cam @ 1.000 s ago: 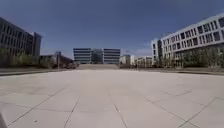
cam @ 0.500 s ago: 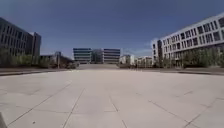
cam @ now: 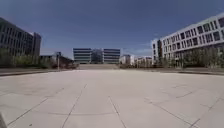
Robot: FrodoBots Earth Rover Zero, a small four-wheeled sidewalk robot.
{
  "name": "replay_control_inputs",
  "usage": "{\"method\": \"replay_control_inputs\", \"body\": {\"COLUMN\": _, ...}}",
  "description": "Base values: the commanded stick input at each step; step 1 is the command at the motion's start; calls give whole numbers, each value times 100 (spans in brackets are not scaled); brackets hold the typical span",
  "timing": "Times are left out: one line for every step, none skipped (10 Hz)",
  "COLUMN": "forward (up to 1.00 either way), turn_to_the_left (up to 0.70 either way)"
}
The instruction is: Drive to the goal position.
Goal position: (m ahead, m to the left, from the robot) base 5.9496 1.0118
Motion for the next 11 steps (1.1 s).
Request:
{"method": "replay_control_inputs", "body": {"forward": 9, "turn_to_the_left": -5}}
{"method": "replay_control_inputs", "body": {"forward": 9, "turn_to_the_left": -5}}
{"method": "replay_control_inputs", "body": {"forward": 9, "turn_to_the_left": -5}}
{"method": "replay_control_inputs", "body": {"forward": 9, "turn_to_the_left": -5}}
{"method": "replay_control_inputs", "body": {"forward": 9, "turn_to_the_left": -5}}
{"method": "replay_control_inputs", "body": {"forward": 9, "turn_to_the_left": -5}}
{"method": "replay_control_inputs", "body": {"forward": 9, "turn_to_the_left": -5}}
{"method": "replay_control_inputs", "body": {"forward": 9, "turn_to_the_left": -5}}
{"method": "replay_control_inputs", "body": {"forward": 9, "turn_to_the_left": -5}}
{"method": "replay_control_inputs", "body": {"forward": 9, "turn_to_the_left": -5}}
{"method": "replay_control_inputs", "body": {"forward": 9, "turn_to_the_left": -5}}
